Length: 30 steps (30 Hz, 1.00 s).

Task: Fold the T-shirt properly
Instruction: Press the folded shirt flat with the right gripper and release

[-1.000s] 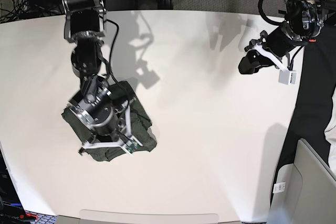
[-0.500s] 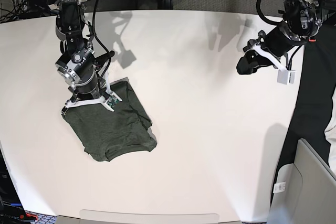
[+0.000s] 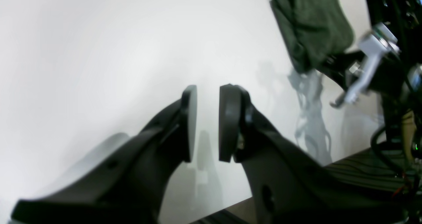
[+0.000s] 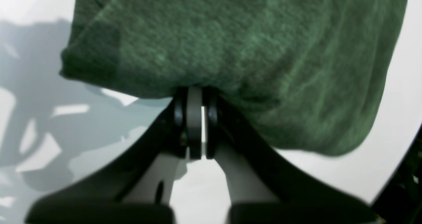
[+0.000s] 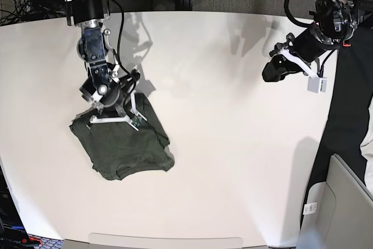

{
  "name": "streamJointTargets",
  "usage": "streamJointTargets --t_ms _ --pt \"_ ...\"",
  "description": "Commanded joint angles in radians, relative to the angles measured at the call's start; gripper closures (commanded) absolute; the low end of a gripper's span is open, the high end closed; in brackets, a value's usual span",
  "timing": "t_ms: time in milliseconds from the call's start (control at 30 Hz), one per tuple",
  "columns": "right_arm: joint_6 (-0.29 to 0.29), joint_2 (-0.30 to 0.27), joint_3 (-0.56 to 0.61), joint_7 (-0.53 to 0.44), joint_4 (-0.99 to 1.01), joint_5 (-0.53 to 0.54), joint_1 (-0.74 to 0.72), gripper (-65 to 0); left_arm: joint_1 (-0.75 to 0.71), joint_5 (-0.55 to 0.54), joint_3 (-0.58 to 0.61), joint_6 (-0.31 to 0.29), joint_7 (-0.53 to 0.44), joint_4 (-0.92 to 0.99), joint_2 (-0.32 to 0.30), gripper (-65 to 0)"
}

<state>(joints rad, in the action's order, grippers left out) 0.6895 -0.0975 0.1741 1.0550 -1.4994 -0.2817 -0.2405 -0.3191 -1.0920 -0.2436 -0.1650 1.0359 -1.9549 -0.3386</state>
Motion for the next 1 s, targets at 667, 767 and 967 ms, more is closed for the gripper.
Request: streamJointTargets --t_ms 667,767,967 --pt "0.009 0.078 0.002 -0.072 0.178 0.02 -0.133 0.0 0.007 -0.018 -0.009 -0.006 -0.015 -0.019 -0.011 -11.9" --pt "0.009 0.069 0.002 -0.034 0.085 0.02 -0.087 0.0 0.007 -0.017 -0.009 -0.006 -0.015 -0.019 -0.014 -11.9" --pt "0.009 0.005 0.002 0.024 -0.066 0.017 -0.027 0.0 0.007 -0.017 -0.009 -0.006 -0.015 -0.019 -0.012 -11.9"
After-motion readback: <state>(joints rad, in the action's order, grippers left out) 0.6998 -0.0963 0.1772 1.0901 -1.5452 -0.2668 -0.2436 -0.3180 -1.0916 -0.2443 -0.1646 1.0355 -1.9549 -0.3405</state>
